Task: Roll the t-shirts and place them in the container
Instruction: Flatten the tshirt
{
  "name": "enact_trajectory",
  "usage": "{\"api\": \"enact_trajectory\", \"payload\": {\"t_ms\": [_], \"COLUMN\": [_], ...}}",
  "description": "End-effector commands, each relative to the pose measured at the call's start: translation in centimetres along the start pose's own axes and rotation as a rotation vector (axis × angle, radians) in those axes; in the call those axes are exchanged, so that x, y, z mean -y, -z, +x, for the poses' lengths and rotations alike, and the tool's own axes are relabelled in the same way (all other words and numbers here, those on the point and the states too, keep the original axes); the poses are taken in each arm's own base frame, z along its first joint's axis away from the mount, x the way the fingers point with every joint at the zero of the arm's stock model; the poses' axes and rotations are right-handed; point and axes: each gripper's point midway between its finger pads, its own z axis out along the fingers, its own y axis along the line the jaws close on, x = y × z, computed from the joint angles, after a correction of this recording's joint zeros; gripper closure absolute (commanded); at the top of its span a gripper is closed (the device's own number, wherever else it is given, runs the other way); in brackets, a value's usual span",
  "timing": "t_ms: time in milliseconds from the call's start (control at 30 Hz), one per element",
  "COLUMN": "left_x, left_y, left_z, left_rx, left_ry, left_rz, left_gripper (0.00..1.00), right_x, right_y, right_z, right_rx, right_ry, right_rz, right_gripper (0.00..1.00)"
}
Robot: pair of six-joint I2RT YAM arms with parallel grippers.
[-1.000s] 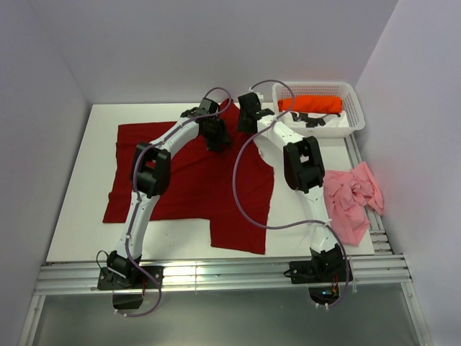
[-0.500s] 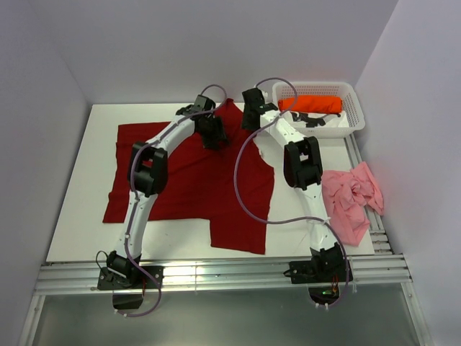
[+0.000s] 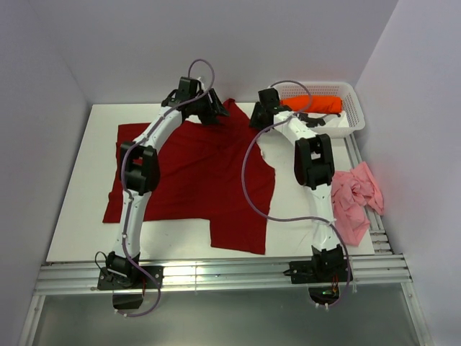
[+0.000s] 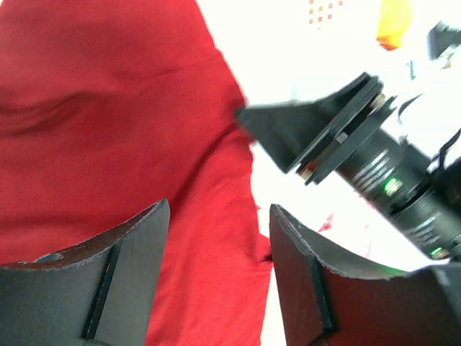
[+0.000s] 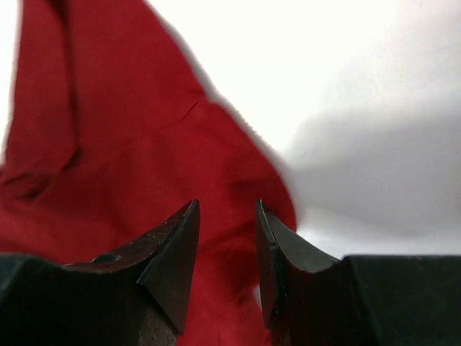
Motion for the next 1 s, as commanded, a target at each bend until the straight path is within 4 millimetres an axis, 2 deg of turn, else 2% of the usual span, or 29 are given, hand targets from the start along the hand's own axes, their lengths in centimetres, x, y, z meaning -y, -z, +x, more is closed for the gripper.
{"api": "enact_trajectory", "payload": {"t_ms": [0,33,67,100,167,300,433,467,500,533,567,633,767,900,967], "left_x": [4.3,4.6,4.4,4.5,4.7,6.1,5.7,5.6,6.1,6.3,5.6,5.9,3.4,1.0,-0.4], "left_y": [-0.6,-1.1,-2.0,-2.4,-3.1,-4.0,-5.3,-5.7,-5.9,-6.1,-7.0,-7.7,-10.0,-11.2,-11.9], "left_z": [-1.7,-1.0,-0.9,-0.4,0.1,1.7,3.0,3.3,3.7,3.9,4.4,4.6,5.5,5.1,4.9], "left_rx": [0.044,0.009,0.008,-0.003,-0.004,-0.015,-0.023,-0.025,-0.031,-0.039,-0.048,-0.042,-0.047,-0.024,-0.006], "left_ry": [-0.023,0.009,0.011,0.015,0.005,-0.016,0.011,0.02,0.019,0.035,0.045,0.06,0.132,0.183,0.215], "left_rz": [0.212,0.254,0.277,0.292,0.304,0.316,0.299,0.304,0.327,0.329,0.315,0.308,0.243,0.193,0.164], "left_gripper": [0.37,0.38,0.39,0.39,0.39,0.38,0.39,0.39,0.39,0.39,0.39,0.39,0.39,0.39,0.39], "right_x": [-4.3,-5.6,-4.8,-5.2,-4.9,-4.6,-4.4,-3.9,-4.3,-4.1,-3.9,-3.6,-3.0,-2.6,-2.1], "right_y": [6.7,9.4,9.5,10.4,13.0,16.7,20.2,20.2,21.9,22.2,22.3,23.5,24.6,25.4,25.3], "right_z": [-5.6,-7.7,-6.6,-7.3,-7.9,-8.8,-9.3,-8.6,-9.2,-9.2,-8.7,-9.1,-8.6,-7.9,-6.9], "right_rx": [0.166,0.243,0.234,0.276,0.32,0.395,0.473,0.469,0.507,0.515,0.511,0.536,0.547,0.554,0.534], "right_ry": [0.014,0.013,0.012,0.014,0.006,-0.019,-0.063,-0.069,-0.078,-0.082,-0.081,-0.083,-0.095,-0.124,-0.143], "right_rz": [-0.136,-0.179,-0.166,-0.189,-0.185,-0.185,-0.205,-0.203,-0.226,-0.226,-0.223,-0.215,-0.207,-0.214,-0.213], "right_gripper": [0.56,0.56,0.56,0.55,0.55,0.55,0.55,0.55,0.55,0.55,0.55,0.55,0.55,0.55,0.55]}}
